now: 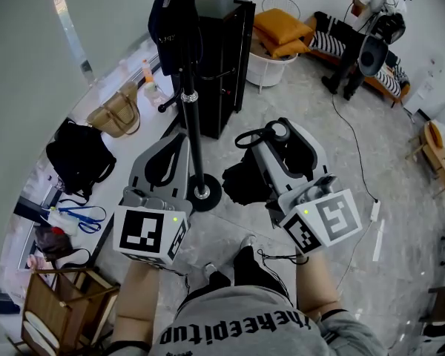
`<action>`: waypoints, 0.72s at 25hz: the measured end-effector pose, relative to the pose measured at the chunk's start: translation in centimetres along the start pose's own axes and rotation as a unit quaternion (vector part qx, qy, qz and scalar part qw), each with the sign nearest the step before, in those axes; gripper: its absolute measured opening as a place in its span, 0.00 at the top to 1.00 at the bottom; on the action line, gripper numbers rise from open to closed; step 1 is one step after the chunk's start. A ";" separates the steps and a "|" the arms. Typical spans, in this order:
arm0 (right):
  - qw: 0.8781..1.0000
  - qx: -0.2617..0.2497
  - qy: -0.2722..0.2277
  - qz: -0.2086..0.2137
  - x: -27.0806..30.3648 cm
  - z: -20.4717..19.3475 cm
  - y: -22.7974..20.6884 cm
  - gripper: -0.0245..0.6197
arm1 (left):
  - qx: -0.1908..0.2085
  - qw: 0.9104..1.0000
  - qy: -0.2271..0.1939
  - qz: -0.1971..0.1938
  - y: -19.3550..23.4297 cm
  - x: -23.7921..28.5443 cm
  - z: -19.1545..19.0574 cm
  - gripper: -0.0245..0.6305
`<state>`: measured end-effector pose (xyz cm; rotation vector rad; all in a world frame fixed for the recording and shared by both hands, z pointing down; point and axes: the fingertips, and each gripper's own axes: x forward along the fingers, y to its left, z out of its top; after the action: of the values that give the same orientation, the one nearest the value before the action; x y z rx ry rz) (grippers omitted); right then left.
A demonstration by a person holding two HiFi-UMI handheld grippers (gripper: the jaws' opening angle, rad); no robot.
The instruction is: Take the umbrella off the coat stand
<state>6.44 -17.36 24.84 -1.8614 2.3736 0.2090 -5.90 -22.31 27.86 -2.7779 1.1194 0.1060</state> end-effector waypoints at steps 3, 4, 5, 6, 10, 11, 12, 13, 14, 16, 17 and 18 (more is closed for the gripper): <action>1.000 -0.001 0.003 0.003 0.6 -0.1 0.0 0.64 | -0.001 1.000 0.001 0.002 0.4 0.3 -0.1 0.94; 1.000 -0.001 0.004 0.003 0.7 -0.2 0.0 0.64 | -0.002 1.000 0.002 0.002 0.6 0.4 -0.1 0.94; 1.000 -0.001 0.004 0.003 0.8 -0.2 -0.1 0.64 | -0.003 1.000 0.002 0.002 0.6 0.5 -0.2 0.94; 1.000 -0.001 0.004 0.003 0.9 -0.3 -0.1 0.64 | -0.003 1.000 0.002 0.003 0.7 0.5 -0.2 0.94; 1.000 -0.003 0.004 0.003 1.0 -0.4 -0.2 0.64 | -0.006 1.000 0.001 0.004 0.8 0.6 -0.4 0.94; 1.000 -0.004 0.003 0.004 1.0 -0.4 -0.2 0.64 | -0.006 1.000 0.002 0.005 0.8 0.6 -0.5 0.94; 1.000 -0.004 0.003 0.005 1.0 -0.5 -0.2 0.64 | -0.006 1.000 0.002 0.005 0.8 0.6 -0.6 0.94; 1.000 -0.004 0.003 0.005 1.0 -0.5 -0.2 0.64 | -0.006 1.000 0.002 0.005 0.8 0.6 -0.7 0.94; 1.000 -0.005 0.002 0.006 1.0 -0.6 -0.2 0.64 | -0.007 1.000 0.003 0.005 0.7 0.6 -0.8 0.94; 1.000 -0.005 0.003 0.007 1.0 -0.7 -0.3 0.64 | -0.008 1.000 0.004 0.006 0.6 0.7 -1.0 0.94; 1.000 -0.005 0.003 0.007 1.0 -0.7 -0.4 0.64 | -0.009 1.000 0.005 0.006 0.6 0.8 -1.1 0.94; 1.000 -0.005 0.003 0.007 1.1 -0.7 -0.4 0.64 | -0.009 1.000 0.006 0.006 0.6 0.9 -1.1 0.94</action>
<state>6.61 -18.62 25.31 -1.8520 2.3954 0.2173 -5.65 -23.50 28.79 -2.7915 1.1424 0.1024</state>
